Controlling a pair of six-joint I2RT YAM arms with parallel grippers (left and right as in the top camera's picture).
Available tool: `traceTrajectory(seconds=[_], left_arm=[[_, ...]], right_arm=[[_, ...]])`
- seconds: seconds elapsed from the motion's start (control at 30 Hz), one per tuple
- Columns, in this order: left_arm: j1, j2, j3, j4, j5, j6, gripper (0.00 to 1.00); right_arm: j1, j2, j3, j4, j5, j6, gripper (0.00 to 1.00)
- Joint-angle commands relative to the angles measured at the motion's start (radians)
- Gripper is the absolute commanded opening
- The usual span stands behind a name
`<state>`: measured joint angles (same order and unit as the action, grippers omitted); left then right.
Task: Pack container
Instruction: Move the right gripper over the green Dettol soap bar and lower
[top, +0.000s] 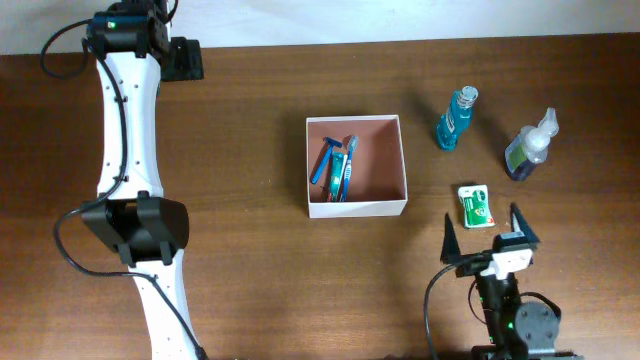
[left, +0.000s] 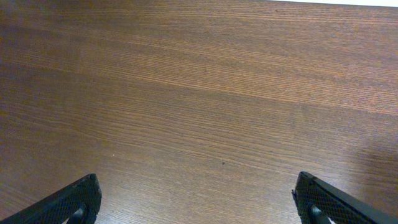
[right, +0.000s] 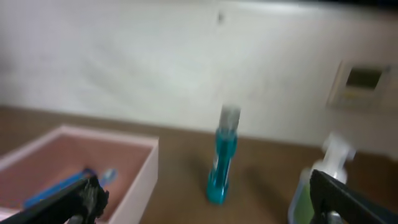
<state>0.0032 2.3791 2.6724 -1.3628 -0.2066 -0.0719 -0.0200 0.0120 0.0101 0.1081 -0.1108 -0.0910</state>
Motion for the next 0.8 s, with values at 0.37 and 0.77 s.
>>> traceTrajectory(seconds=[0.37, 0.77], left_arm=[[0.005, -0.004, 0.012, -0.001, 0.008, 0.005, 1.00], [0.004, -0.004, 0.012, -0.001, 0.008, 0.005, 0.99]], right_arm=[[-0.008, 0.059, 0.208, 0.190, 0.106, -0.095, 0.98], [-0.008, 0.746, 0.985, -0.575, 0.217, -0.266, 0.98]])
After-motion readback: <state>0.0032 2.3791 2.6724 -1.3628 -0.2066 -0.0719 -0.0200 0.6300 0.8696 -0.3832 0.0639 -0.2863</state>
